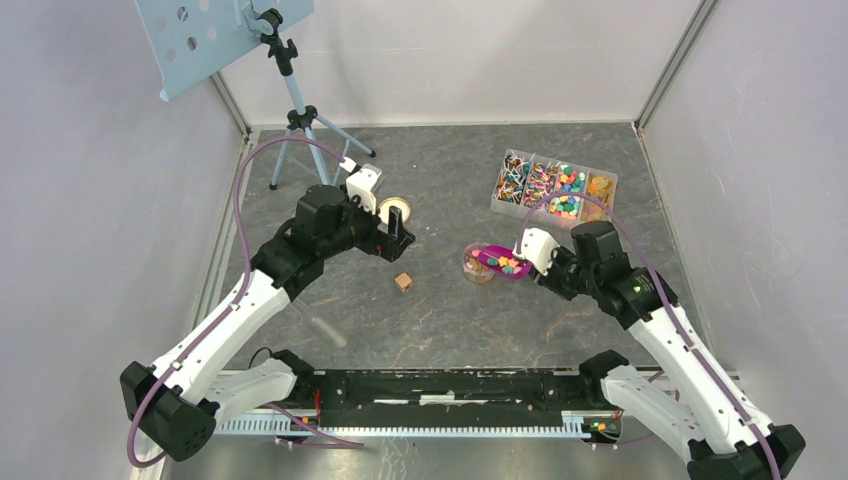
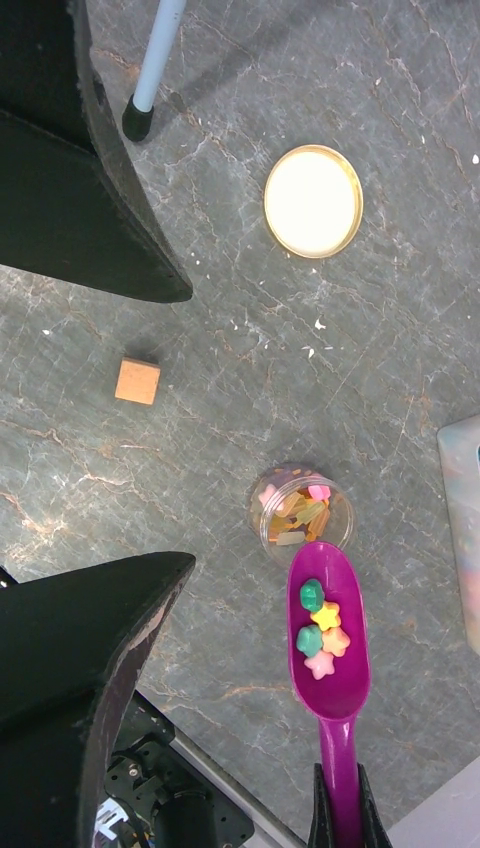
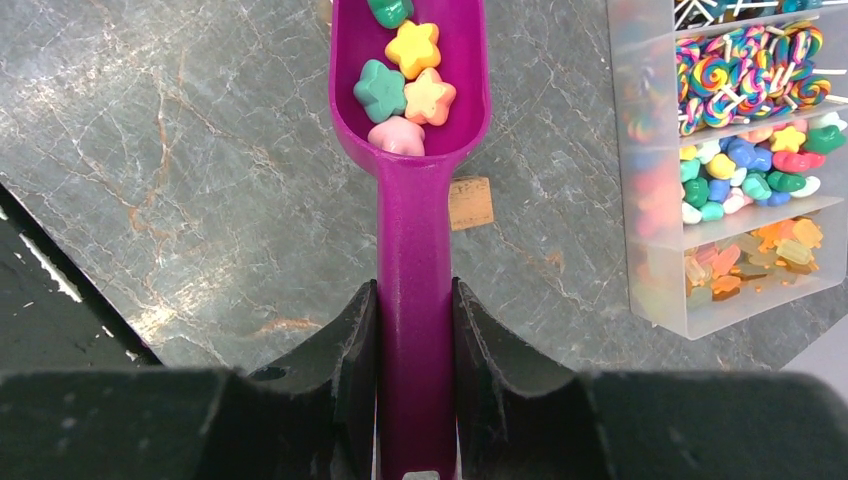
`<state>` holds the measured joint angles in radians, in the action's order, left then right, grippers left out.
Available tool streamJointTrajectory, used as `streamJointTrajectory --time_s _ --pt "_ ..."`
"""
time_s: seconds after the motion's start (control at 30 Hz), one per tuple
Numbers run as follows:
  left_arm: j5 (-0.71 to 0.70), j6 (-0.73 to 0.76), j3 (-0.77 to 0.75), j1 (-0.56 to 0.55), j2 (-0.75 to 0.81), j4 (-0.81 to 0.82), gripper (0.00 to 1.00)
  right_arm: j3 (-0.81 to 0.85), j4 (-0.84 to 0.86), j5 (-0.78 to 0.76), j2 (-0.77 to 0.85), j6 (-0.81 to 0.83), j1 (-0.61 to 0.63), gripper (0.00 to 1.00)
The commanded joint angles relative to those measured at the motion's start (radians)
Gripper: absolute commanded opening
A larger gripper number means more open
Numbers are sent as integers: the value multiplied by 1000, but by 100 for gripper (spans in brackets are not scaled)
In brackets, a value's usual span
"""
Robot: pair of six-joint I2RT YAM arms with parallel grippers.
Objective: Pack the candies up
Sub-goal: Place the fake candies in the packing bottle.
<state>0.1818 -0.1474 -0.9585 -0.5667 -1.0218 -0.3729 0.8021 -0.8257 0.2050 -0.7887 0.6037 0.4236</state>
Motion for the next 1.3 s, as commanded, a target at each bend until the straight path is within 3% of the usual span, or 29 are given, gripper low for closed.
streamJointTrajectory --time_s 0.0,1.27 --pt "-16 32 3 4 20 29 100 74 -29 -43 -33 -5 22 0" --pt "-50 48 17 4 56 27 100 240 -162 -196 -226 -96 124 0"
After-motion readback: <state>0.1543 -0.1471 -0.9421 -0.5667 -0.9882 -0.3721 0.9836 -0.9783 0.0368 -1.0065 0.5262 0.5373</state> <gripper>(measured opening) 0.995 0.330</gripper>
